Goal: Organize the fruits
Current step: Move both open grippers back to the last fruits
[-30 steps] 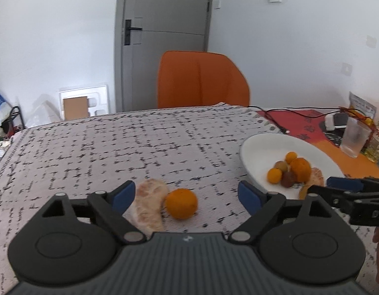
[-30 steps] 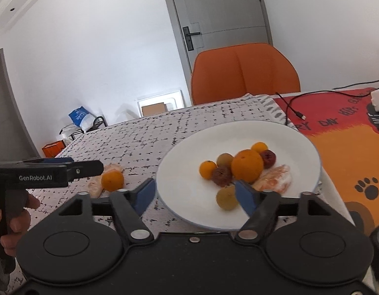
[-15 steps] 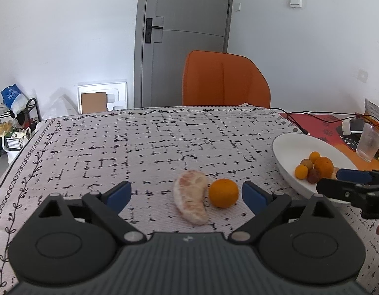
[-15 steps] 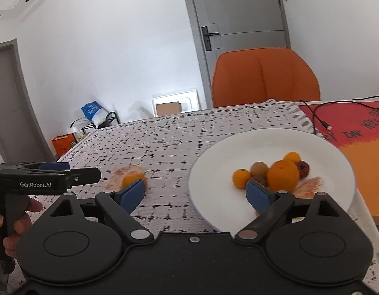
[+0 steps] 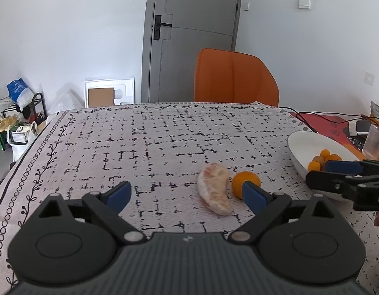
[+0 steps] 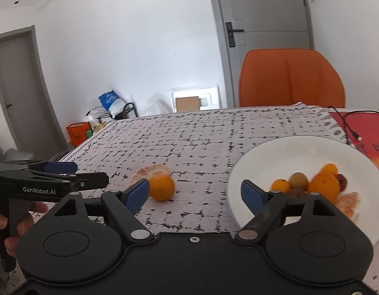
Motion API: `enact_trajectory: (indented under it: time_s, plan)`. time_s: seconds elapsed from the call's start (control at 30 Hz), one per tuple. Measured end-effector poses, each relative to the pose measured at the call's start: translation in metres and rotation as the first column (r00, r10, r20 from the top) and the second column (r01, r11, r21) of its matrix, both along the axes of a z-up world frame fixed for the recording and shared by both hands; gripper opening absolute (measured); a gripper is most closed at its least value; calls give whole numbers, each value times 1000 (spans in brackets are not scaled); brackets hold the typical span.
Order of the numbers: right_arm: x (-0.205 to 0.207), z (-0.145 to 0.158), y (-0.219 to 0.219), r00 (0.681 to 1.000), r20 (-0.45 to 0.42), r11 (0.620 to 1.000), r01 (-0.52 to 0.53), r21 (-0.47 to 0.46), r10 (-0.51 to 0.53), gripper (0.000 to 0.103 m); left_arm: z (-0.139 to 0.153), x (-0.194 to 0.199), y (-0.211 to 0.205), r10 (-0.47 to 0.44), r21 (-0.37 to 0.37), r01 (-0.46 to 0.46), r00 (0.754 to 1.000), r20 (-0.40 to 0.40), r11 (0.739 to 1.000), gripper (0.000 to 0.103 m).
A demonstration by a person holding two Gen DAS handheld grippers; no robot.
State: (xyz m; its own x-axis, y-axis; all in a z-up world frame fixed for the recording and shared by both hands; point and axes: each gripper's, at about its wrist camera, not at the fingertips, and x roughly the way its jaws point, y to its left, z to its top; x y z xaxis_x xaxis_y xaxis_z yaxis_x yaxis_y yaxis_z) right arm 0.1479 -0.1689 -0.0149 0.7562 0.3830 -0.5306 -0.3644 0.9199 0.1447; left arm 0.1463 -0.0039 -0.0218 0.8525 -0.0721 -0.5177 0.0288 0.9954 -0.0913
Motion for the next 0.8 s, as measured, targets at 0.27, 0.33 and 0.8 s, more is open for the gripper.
enact_trajectory:
  time_s: [0.27,0.33,0.8]
  plan:
    - [12,-8,19,998,-47,999,-52,-12,51,68,-4,3,8,5,-9,-5,1000,-7,1000,96]
    - [16,-10,24,996,-55,998,-65,-18,64,67,-6,6,12,9,-14,-10,1000,-21,1000,96]
    - [43,-23,53,986,-125,991,-121,-57,113,57,-19,20,29,1,-62,-3,999,-40,998,95]
